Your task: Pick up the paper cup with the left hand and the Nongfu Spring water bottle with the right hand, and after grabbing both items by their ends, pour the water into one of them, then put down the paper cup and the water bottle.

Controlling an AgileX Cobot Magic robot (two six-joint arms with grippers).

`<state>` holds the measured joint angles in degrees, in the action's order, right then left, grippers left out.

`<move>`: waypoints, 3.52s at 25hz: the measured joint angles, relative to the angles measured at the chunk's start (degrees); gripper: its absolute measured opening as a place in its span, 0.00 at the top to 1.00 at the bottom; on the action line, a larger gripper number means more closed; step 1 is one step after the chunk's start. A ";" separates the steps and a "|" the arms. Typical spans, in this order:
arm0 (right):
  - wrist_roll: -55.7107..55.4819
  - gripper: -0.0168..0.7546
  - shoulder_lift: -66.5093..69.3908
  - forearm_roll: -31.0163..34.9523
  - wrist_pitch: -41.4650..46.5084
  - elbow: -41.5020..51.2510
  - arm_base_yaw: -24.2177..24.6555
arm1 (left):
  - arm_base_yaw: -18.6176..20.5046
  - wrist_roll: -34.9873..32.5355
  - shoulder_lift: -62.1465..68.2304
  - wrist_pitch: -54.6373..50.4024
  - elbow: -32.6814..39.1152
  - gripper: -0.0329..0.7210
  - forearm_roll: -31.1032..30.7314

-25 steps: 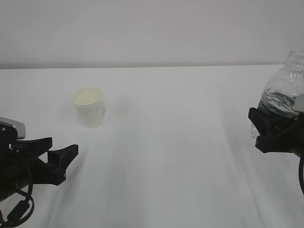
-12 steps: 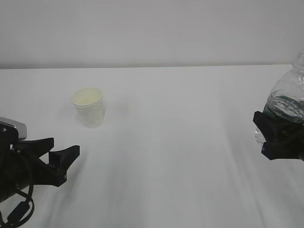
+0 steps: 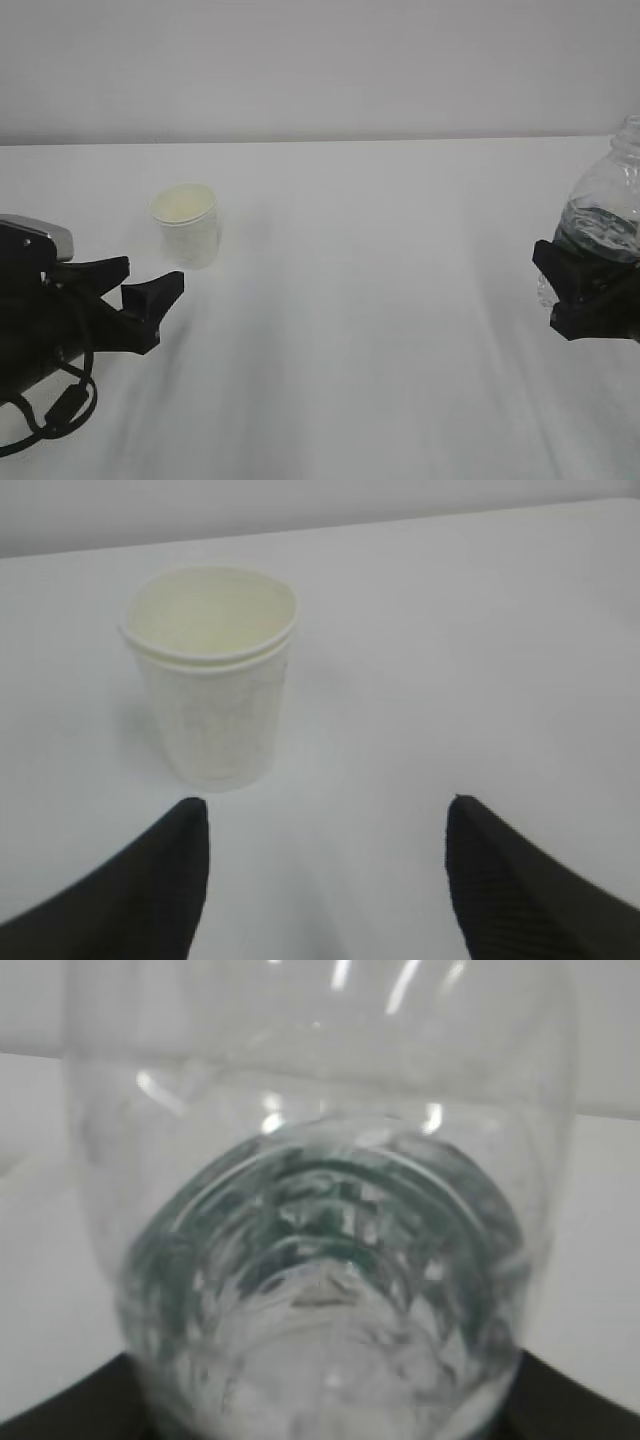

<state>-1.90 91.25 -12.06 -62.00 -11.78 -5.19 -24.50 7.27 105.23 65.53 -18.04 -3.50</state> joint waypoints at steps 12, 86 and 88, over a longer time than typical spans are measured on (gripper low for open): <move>0.00 0.45 0.00 0.10 -1.20 -0.23 0.00 | 0.00 1.07 8.30 0.12 -5.83 0.07 2.06; 4.67 0.45 0.00 1.64 -1.69 -0.23 0.00 | 0.00 1.28 28.26 0.12 -35.29 0.11 10.66; 4.77 0.45 0.00 1.64 -1.69 -0.23 0.00 | 0.00 1.28 28.34 0.12 -35.29 0.12 10.66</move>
<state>2.86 91.25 -10.42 -63.69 -12.01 -5.19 -24.50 8.56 133.58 65.65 -53.33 7.15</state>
